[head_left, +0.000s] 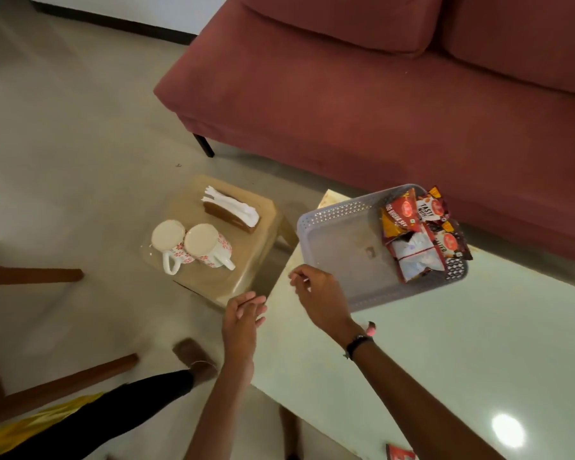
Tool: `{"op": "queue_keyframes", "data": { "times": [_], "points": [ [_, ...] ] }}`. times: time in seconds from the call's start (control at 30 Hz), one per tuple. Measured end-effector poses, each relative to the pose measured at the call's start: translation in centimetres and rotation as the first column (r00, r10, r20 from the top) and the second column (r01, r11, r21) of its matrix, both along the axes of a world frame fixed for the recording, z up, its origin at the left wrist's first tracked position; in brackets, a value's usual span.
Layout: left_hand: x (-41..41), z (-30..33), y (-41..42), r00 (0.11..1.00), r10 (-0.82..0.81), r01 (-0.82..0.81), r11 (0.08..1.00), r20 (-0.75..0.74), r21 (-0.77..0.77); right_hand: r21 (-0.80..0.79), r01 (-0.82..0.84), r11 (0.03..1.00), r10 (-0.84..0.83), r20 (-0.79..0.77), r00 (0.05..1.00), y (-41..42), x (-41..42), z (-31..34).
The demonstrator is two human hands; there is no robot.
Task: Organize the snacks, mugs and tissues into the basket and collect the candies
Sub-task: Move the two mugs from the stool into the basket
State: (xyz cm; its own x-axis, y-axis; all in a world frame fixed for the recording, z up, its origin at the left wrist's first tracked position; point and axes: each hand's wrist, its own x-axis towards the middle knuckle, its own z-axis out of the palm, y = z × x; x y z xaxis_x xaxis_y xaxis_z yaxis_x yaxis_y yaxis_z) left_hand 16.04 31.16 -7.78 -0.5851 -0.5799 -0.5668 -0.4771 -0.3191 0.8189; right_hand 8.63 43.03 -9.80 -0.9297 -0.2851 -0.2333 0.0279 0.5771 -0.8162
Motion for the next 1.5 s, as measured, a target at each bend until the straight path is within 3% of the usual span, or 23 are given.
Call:
{"op": "queue_keyframes", "data": {
  "times": [0.2, 0.33, 0.57, 0.77, 1.07, 1.33, 1.5],
  "points": [
    [-1.6, -2.8, -7.3, 0.992, 0.093, -0.083, 0.990, 0.087, -0.110, 0.027, -0.097, 0.995, 0.094, 0.078, 0.992, -9.3, -0.4, -2.7],
    [-2.6, -5.2, -11.3, 0.959, 0.219, -0.156, 0.939, 0.181, -0.307, 0.016, -0.081, 0.997, 0.080, 0.084, 0.993, -13.5, -1.1, -4.3],
    [-5.9, -8.0, -16.6, 0.948, 0.185, -0.028, 0.859, 0.260, -0.511, 0.054, -0.058, 0.997, 0.051, 0.110, 0.993, -16.4, -2.1, -6.4],
    [-6.9, -8.3, -18.6, 0.938, 0.152, 0.038, 0.849, 0.313, -0.527, 0.028, -0.039, 0.999, 0.037, 0.074, 0.997, -17.5, -2.6, -6.9],
    [-6.0, -8.3, -19.0, 0.952, -0.032, 0.202, 0.813, 0.304, -0.545, 0.029, 0.018, 0.999, -0.021, 0.087, 0.996, -18.6, -2.3, -8.4],
    [-5.5, -7.5, -16.9, 0.958, 0.030, 0.136, 0.827, 0.284, -0.545, 0.086, 0.081, 0.993, -0.067, -0.155, 0.986, -17.0, -0.9, -9.4],
    [-4.5, -6.0, -13.9, 0.975, 0.031, 0.090, 0.849, 0.219, -0.521, 0.018, 0.191, 0.981, -0.185, -0.177, 0.967, -14.2, 0.2, -8.9]
  ]
}}
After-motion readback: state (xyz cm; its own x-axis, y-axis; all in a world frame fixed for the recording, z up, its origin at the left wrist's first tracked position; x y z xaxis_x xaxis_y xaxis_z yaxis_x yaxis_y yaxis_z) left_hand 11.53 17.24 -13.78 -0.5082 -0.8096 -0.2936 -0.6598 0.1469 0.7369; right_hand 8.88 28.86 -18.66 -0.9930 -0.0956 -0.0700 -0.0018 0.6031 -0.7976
